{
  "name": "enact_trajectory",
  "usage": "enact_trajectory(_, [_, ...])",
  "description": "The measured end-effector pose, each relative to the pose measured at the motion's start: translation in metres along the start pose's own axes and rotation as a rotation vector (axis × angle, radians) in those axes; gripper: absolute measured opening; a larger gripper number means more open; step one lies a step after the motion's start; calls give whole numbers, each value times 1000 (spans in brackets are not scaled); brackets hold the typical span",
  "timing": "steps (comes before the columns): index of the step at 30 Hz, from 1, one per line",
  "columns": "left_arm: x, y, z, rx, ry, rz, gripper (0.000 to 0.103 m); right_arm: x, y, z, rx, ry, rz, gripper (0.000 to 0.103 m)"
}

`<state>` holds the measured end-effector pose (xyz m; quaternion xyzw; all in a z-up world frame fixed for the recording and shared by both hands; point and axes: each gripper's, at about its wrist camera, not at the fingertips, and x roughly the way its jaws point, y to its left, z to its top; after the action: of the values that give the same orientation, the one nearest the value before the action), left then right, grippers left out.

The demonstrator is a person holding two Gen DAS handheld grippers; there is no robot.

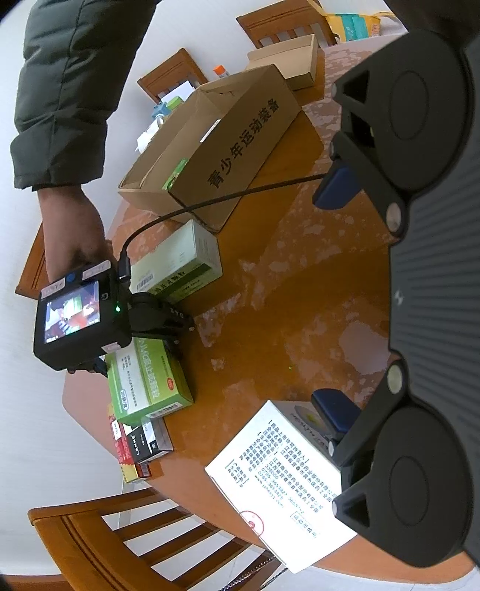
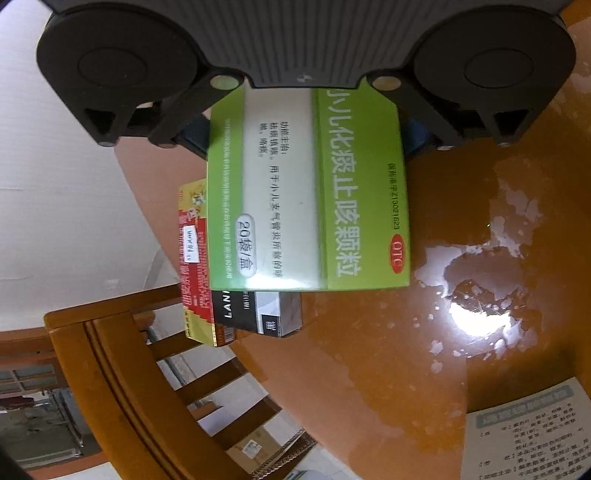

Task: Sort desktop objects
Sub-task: 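Lift the green granules box with the right gripper toward the cardboard box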

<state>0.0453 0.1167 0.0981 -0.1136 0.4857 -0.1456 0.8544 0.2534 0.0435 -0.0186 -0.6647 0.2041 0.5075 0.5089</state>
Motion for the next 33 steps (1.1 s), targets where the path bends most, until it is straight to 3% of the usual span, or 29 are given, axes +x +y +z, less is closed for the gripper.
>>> enact_trajectory(13, [3, -9, 8, 22, -11, -6, 103, -22, -2, -1, 46, -73, -3, 96])
enact_trajectory(20, [-21, -24, 24, 71, -122, -11, 103, -61, 2, 1, 81, -122, -36, 95])
enact_trajectory(26, [-43, -19, 47, 88, -221, 42, 103, -104, 12, -6, 115, -162, -78, 95])
enact_trajectory(33, [-45, 12, 80, -9, -274, 90, 103, -155, 13, -17, 132, -147, -126, 95])
